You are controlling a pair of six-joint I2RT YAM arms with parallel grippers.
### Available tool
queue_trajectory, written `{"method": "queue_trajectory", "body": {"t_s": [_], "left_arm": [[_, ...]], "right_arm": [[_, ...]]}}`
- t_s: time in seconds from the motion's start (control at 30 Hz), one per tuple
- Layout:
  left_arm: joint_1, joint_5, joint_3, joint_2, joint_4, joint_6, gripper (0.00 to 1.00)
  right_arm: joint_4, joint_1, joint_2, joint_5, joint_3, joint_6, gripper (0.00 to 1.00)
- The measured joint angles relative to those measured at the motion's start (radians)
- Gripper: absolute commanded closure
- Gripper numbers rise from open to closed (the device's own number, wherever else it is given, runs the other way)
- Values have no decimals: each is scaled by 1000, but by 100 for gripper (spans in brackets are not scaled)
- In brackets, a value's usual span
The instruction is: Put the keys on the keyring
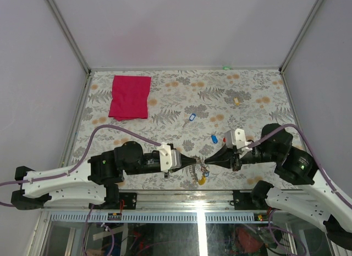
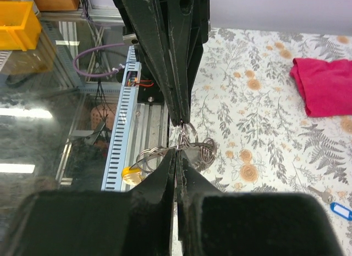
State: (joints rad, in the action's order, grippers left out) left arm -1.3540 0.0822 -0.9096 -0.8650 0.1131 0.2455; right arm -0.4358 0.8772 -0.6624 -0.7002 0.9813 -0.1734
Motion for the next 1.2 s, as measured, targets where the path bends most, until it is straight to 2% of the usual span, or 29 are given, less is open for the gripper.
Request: {"method": "queue_trajectory", "body": {"t_s": [0.57, 1.2], "left_arm": [[0, -12, -28, -32, 25, 6, 100], [0, -19, -39, -51, 42, 6, 100]], "right_arm": [[-284, 0, -186, 9, 216, -1, 100], [-314, 0, -213, -1, 220, -2, 100]]}}
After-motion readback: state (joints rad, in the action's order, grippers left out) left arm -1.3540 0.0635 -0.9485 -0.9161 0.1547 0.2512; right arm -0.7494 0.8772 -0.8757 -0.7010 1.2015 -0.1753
